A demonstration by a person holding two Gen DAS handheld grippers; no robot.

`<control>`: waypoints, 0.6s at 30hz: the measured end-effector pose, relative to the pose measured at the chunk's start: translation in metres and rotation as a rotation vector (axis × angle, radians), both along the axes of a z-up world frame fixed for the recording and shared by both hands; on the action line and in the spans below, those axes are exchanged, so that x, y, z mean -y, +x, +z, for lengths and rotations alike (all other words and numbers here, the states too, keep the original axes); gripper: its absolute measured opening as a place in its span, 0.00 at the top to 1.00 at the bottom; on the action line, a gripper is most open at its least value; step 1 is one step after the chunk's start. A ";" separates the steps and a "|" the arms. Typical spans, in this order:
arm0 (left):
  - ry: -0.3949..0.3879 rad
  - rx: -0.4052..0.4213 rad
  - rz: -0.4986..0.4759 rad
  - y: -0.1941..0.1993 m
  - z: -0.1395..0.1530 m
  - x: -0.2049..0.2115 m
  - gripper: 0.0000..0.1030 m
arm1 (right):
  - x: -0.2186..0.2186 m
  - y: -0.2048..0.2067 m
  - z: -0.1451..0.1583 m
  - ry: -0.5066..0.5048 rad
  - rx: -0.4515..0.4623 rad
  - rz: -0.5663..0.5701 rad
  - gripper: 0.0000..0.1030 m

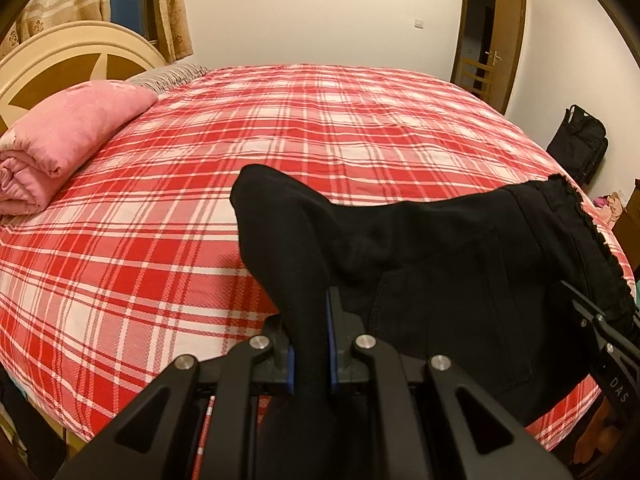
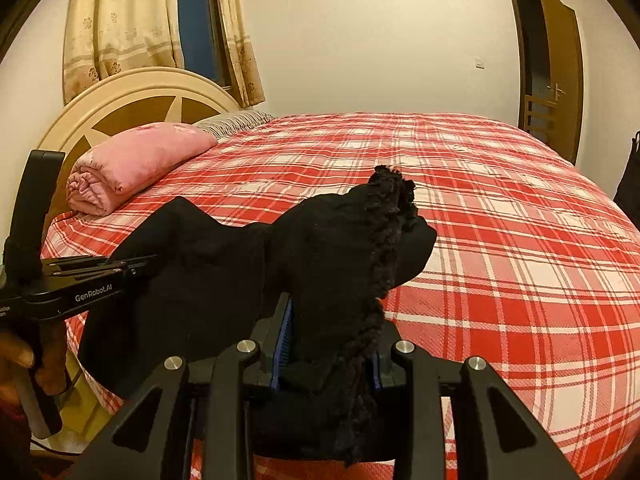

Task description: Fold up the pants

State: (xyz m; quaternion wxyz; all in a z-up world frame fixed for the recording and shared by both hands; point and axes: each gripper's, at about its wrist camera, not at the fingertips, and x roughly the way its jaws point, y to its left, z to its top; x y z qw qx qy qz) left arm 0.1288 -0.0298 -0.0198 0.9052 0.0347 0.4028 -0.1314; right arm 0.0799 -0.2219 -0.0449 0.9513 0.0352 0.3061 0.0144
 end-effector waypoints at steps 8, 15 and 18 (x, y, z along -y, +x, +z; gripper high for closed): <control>-0.011 0.006 0.030 0.010 0.003 -0.014 0.89 | -0.015 0.020 0.004 0.006 0.006 0.041 0.69; -0.010 0.021 0.090 0.019 0.008 -0.037 0.89 | -0.040 0.048 0.007 0.015 0.014 0.109 0.69; -0.008 0.030 0.130 0.025 0.010 -0.053 0.89 | -0.054 0.063 0.010 0.015 0.018 0.144 0.69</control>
